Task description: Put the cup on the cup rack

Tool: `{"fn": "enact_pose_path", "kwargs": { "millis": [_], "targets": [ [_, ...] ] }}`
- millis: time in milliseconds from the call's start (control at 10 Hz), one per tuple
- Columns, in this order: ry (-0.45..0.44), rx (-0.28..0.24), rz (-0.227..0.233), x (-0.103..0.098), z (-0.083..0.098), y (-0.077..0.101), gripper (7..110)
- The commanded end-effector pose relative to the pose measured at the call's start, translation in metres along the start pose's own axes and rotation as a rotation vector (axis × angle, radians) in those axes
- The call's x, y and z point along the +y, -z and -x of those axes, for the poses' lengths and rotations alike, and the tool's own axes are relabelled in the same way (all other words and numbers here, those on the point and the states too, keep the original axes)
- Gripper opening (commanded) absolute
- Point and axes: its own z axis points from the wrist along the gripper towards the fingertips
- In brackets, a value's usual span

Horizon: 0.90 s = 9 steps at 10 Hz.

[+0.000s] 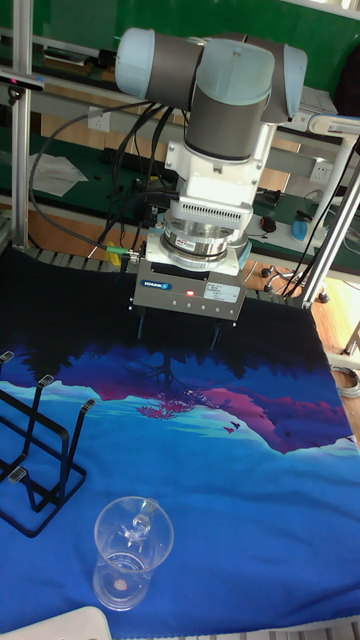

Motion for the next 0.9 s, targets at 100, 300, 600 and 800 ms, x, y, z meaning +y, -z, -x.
{"fn": "enact_pose_path", "kwargs": {
  "millis": [100,300,600,800],
  "targets": [
    [-0.164,0.134,0.123,0.036,-0.031,0.004,7],
    [-0.156,0.129,0.126,0.036,-0.03,0.004,7],
    [-0.139,0.125,0.106,0.031,-0.03,0.003,7],
    [-0.127,0.12,0.082,0.024,-0.029,0.002,7]
  ]
}}
